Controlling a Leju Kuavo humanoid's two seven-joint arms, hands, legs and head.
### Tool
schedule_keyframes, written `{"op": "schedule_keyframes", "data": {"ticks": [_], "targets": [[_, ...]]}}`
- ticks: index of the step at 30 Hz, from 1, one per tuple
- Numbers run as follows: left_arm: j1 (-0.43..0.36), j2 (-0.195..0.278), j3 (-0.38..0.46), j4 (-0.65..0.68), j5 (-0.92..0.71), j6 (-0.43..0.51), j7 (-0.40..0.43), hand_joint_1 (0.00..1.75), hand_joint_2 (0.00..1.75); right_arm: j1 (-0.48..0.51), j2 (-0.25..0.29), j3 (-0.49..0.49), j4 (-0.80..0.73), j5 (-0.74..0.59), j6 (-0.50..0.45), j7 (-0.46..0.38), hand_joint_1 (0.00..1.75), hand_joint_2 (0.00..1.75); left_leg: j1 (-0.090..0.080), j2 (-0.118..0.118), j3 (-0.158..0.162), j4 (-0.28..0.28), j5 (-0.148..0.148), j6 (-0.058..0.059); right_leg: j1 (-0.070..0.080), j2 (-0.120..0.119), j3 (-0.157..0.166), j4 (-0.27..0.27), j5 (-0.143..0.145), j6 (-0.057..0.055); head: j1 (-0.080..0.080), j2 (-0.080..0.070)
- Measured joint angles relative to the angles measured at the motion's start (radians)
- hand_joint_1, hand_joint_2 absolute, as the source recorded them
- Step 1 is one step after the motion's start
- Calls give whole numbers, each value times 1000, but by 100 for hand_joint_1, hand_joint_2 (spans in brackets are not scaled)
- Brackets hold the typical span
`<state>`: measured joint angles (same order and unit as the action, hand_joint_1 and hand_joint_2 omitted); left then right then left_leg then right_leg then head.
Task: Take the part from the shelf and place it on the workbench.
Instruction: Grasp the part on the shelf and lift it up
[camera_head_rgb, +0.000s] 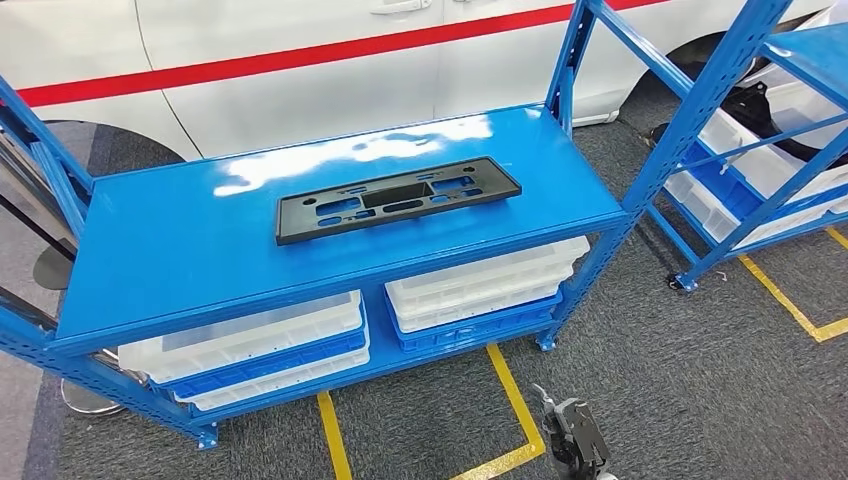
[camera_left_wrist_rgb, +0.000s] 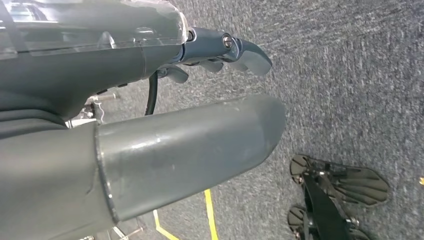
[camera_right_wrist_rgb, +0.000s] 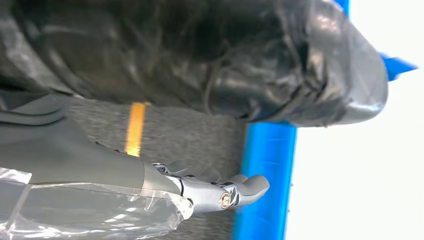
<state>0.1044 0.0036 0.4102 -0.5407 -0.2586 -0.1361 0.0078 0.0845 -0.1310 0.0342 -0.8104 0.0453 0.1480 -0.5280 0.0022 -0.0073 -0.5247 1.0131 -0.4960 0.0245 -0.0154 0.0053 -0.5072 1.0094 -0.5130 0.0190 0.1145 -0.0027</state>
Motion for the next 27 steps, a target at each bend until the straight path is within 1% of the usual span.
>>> {"op": "schedule_keyframes", "data": {"ticks": [6,16,21,27], "targets": [[6,-49,65,-26,-69,24,-15,0,0,51,26,-78,-157,58,50,0,0,0,0,0,0,0,0,0,0,0,0,0,0,0,0,0],[-10,-83,186,9,-181,86,-66,0,0,130,30,-128,-469,87,83,0,0,0,0,0,0,0,0,0,0,0,-1,0,0,0,0,0],[-26,-87,246,54,-237,121,-96,0,0,147,9,-130,-629,85,80,1,0,0,0,0,-1,0,0,0,0,0,0,0,0,0,0,0],[-48,-88,309,115,-308,158,-126,0,0,139,-32,-118,-815,84,65,5,0,0,0,0,-1,0,0,0,0,0,0,0,0,0,0,0]]}}
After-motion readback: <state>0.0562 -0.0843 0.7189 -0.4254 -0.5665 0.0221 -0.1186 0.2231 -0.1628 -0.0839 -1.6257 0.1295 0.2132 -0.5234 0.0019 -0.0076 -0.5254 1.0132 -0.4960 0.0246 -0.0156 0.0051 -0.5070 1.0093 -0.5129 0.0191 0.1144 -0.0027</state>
